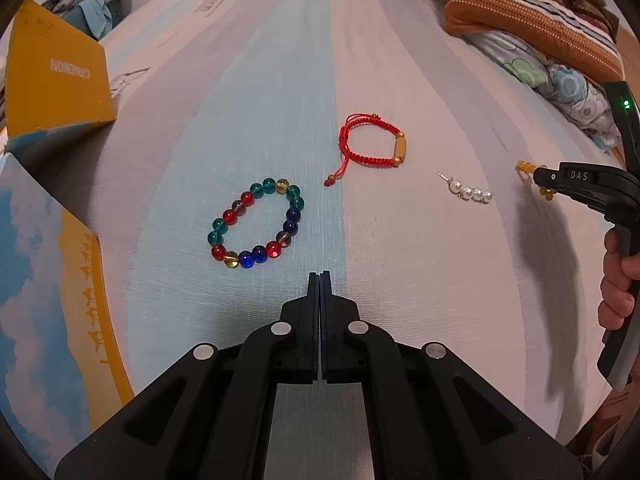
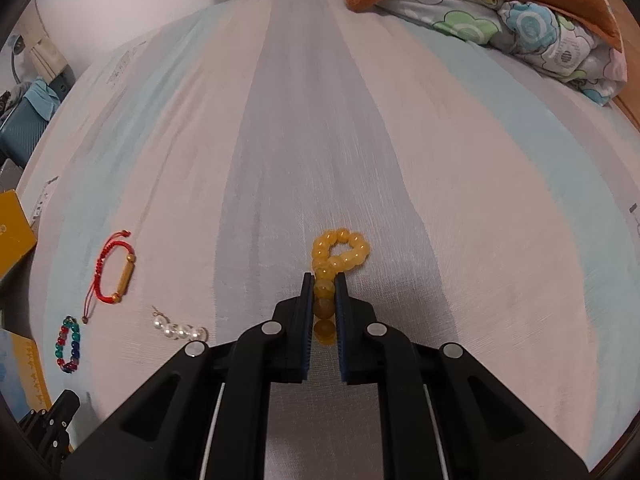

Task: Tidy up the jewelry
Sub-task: 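Lift the yellow bracelet with right tool while left tool grasps multicolour glass bead bracelet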

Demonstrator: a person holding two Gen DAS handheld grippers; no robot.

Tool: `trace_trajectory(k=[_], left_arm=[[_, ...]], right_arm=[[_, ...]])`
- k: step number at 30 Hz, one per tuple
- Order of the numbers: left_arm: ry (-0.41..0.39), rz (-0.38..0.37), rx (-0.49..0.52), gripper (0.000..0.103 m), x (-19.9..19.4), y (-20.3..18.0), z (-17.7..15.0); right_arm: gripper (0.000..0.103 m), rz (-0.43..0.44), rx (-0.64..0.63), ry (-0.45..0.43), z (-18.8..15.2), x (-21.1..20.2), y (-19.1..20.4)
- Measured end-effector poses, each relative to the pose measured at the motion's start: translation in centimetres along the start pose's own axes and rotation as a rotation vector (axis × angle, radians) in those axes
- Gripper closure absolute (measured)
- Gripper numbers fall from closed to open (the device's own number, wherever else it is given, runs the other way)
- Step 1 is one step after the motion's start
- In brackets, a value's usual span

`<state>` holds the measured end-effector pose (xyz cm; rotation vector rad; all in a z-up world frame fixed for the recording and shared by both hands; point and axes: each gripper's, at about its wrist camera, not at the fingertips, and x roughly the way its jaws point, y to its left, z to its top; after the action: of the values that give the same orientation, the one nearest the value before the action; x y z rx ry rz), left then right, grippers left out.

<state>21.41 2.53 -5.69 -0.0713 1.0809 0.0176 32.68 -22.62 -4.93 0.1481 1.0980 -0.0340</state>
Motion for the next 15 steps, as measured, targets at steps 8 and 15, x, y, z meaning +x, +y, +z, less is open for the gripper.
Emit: trace_trajectory(k=[8, 15], left_arm=[[-0.015, -0.013, -0.001, 0.103, -1.4, -0.3, -0.1], [-0.027, -0.036, -0.010, 0.103, -3.1, -1.1, -0.3]], right_arm=[[0.094, 0.020, -0.021, -0.026, 0.0, -1.6, 0.1], [0.094, 0.038, -0.015, -0.053, 0.1, -3.4, -0.3]])
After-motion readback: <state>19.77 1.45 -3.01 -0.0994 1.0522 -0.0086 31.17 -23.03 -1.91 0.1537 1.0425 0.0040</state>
